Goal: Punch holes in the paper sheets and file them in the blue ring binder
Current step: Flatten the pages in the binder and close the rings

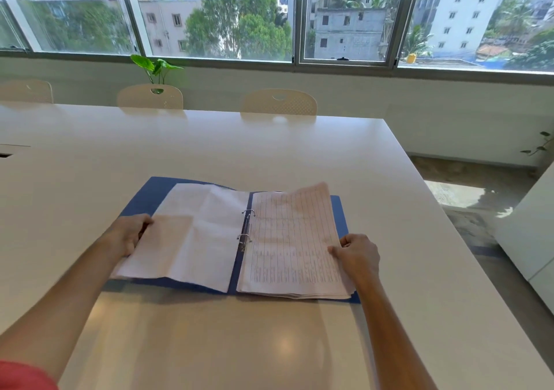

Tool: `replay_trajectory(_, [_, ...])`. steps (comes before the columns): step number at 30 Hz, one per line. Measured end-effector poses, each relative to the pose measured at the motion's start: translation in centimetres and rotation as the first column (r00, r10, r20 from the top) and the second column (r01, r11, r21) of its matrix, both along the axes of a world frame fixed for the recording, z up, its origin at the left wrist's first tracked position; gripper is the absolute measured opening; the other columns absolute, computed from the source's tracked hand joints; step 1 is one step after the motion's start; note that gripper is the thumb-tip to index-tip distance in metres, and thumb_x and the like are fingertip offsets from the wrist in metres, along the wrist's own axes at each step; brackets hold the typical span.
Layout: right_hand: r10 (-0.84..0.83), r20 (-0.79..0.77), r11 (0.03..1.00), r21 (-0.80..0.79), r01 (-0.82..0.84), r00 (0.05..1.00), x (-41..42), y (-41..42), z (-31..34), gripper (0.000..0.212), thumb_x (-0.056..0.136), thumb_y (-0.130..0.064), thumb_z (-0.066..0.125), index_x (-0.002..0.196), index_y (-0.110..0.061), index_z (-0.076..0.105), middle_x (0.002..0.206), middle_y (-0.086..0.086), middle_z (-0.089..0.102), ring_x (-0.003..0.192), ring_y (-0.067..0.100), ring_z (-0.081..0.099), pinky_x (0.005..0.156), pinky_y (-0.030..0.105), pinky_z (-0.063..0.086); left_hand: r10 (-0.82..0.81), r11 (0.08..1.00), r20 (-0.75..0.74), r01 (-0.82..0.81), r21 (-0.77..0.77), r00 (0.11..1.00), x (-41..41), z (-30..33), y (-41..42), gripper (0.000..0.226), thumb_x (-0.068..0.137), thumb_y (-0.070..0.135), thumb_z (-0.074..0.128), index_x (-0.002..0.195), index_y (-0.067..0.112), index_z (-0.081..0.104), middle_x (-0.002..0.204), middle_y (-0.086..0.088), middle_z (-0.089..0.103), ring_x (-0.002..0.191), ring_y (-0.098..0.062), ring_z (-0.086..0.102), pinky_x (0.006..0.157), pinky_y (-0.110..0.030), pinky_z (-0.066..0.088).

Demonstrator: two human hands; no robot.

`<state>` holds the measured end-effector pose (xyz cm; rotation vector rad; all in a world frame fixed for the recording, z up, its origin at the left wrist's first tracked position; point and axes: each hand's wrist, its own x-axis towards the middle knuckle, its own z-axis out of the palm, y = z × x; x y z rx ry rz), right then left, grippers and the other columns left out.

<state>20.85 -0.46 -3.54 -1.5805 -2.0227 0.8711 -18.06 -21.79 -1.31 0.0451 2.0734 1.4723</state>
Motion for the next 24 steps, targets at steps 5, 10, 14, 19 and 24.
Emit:
replay_trajectory(5, [-0.041,0.037,0.997,0.061,0.039,0.998,0.1,-0.5,0.6,0.015,0.081,-0.027,0.073,0.087,-0.014,0.067,0.081,-0.001,0.061,0.071,0.018,0.058,0.059,0.024,0.038,-0.037,0.999,0.009,0.037,0.017,0.999,-0.3,-0.4,-0.3,0.022,0.09,0.012,0.054,0.068,0.008,0.056,0.049,-0.004,0.056,0.04,-0.017,0.052,0.047,-0.026,0.045])
replay_trajectory(10, [-0.106,0.101,0.983,0.159,0.089,0.989,-0.5,-0.4,1.0,0.02,0.081,-0.03,0.073,0.07,-0.017,0.062,0.071,0.001,0.064,0.067,0.021,0.061,0.059,0.027,0.043,-0.23,0.97,-0.011,0.23,0.084,0.973,-0.7,0.9,0.3,0.016,0.088,0.01,0.058,0.103,0.006,0.059,0.085,-0.013,0.06,0.065,-0.023,0.055,0.061,-0.034,0.045])
replay_trajectory(14, [-0.152,0.249,0.957,0.277,0.08,0.957,-1.1,-0.7,1.5,0.022,0.086,-0.033,0.064,0.077,-0.013,0.067,0.08,0.012,0.071,0.077,0.033,0.067,0.067,0.035,0.054,-0.318,0.928,-0.023,0.316,0.197,0.948,-1.2,1.5,0.7,0.045,0.091,0.004,0.057,0.124,0.031,0.046,0.103,-0.016,0.063,0.075,-0.032,0.06,0.056,-0.04,0.052])
replay_trajectory(19, [-0.264,0.292,0.857,0.508,0.085,0.919,-1.8,-1.9,2.7,0.022,0.092,-0.022,0.058,0.083,-0.007,0.071,0.087,0.012,0.07,0.072,0.035,0.067,0.057,0.027,0.036,-0.445,0.877,0.032,0.427,0.221,0.895,-1.0,1.7,1.1,0.034,0.089,-0.003,0.055,0.114,0.019,0.063,0.108,-0.014,0.063,0.078,-0.031,0.062,0.055,-0.035,0.059])
replay_trajectory(24, [-0.297,0.229,0.752,0.655,0.079,0.927,-2.6,-3.5,4.4,0.017,0.079,-0.02,0.076,0.071,-0.006,0.069,0.089,0.005,0.068,0.049,0.025,0.052,0.054,0.022,0.033,-0.512,0.846,0.099,0.481,0.23,0.853,-1.4,1.0,1.0,0.028,0.086,-0.007,0.052,0.1,0.011,0.068,0.094,-0.016,0.063,0.063,-0.026,0.059,0.048,-0.029,0.054])
